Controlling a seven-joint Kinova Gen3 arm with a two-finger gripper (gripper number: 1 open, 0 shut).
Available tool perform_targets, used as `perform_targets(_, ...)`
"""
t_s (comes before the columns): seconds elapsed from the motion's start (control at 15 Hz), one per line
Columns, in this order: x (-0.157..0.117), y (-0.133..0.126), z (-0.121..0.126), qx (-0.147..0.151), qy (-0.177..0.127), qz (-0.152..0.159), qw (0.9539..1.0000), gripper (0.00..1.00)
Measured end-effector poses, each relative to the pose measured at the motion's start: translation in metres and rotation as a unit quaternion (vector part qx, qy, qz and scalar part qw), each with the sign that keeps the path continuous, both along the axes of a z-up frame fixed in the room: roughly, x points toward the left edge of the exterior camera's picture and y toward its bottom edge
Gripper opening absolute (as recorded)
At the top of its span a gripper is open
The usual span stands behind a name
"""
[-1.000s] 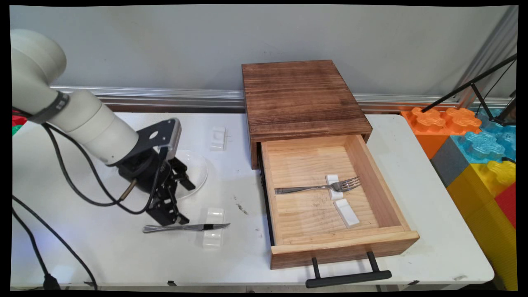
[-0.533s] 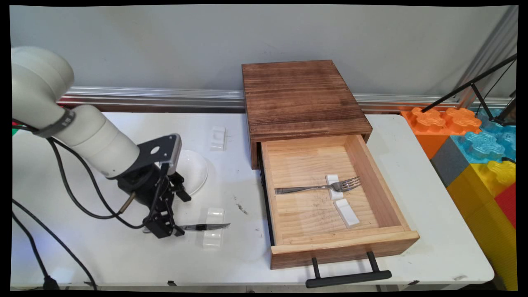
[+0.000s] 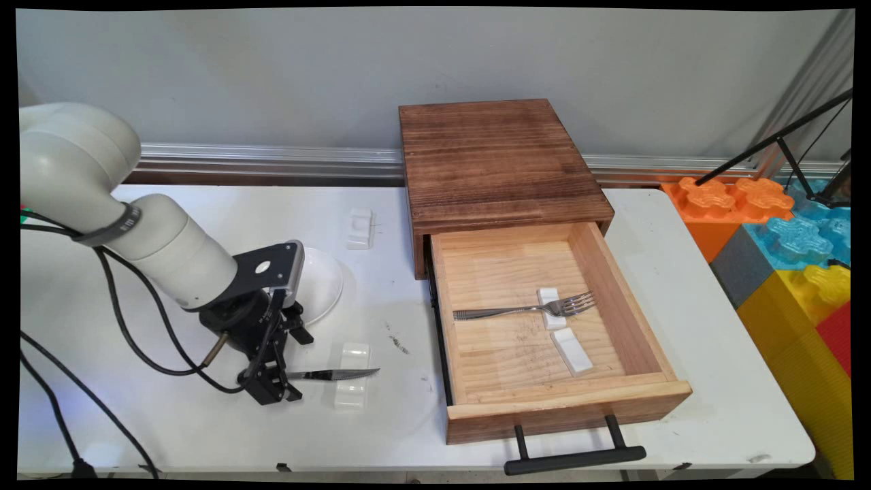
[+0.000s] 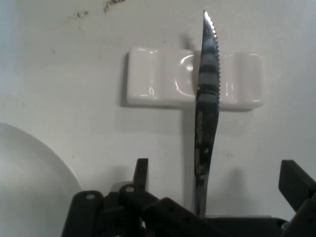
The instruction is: Pick up the knife from the right of the white plate
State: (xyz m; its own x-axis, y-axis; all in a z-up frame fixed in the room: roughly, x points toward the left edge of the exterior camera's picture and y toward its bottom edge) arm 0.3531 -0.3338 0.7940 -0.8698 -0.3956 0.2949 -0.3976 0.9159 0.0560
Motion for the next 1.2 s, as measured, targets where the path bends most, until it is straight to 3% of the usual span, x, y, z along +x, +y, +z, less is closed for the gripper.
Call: perform_targets(1.2, 0.002, -0.007, -0.022, -0.004, -0.019, -0.005, 0.9998, 1.00)
